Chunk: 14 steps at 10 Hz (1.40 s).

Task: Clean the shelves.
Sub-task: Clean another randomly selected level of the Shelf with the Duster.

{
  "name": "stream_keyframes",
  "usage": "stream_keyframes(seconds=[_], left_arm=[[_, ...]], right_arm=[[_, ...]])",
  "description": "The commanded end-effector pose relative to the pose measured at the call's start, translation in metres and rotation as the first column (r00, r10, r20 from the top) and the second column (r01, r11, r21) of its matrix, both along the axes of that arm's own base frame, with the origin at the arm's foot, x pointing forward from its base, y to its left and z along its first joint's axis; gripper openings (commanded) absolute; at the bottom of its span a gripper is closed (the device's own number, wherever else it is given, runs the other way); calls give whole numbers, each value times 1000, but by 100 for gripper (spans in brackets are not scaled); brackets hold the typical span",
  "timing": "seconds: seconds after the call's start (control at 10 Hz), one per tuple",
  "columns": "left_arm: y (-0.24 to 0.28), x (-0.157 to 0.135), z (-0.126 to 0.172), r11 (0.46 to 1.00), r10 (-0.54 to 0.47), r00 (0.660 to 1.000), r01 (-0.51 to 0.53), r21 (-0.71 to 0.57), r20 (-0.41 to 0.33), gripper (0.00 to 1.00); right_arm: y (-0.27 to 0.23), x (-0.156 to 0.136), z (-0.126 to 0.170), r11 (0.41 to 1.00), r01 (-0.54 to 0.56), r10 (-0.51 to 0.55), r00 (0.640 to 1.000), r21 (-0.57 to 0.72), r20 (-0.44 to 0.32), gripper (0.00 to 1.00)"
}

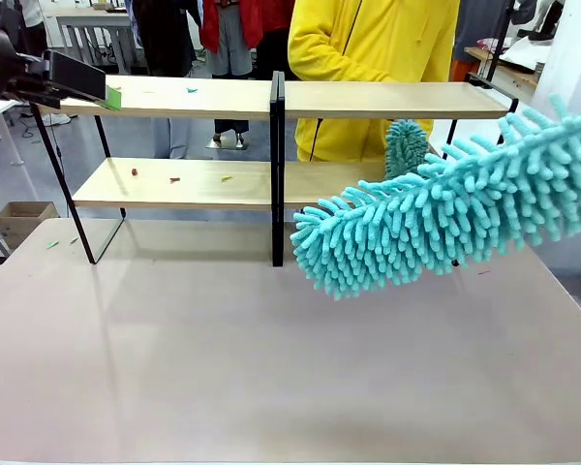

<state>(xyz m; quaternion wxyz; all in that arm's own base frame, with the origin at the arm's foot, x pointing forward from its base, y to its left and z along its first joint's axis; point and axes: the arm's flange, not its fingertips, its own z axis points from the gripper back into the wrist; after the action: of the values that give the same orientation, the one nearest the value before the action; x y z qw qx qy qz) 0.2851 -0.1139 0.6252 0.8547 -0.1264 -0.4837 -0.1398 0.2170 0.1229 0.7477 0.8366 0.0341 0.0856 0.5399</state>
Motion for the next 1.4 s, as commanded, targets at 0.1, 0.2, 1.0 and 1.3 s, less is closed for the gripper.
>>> stream_keyframes(seconds=[0.1,0.2,1.0,1.3], left_arm=[[1,0,0,1000,0,1000,0,-1,0,100],[1,0,0,1000,0,1000,0,-1,0,100],[1,0,0,1000,0,1000,0,-1,0,100],[1,0,0,1000,0,1000,0,-1,0,100]], right_arm=[[72,0,-1,990,98,-90,993,-104,81,12],[111,5,-5,976,176,-161,979,-125,122,12],[255,7,-78,977,127,-91,974,-170,208,12],[270,35,-91,930,365,-335,885,-35,322,12]])
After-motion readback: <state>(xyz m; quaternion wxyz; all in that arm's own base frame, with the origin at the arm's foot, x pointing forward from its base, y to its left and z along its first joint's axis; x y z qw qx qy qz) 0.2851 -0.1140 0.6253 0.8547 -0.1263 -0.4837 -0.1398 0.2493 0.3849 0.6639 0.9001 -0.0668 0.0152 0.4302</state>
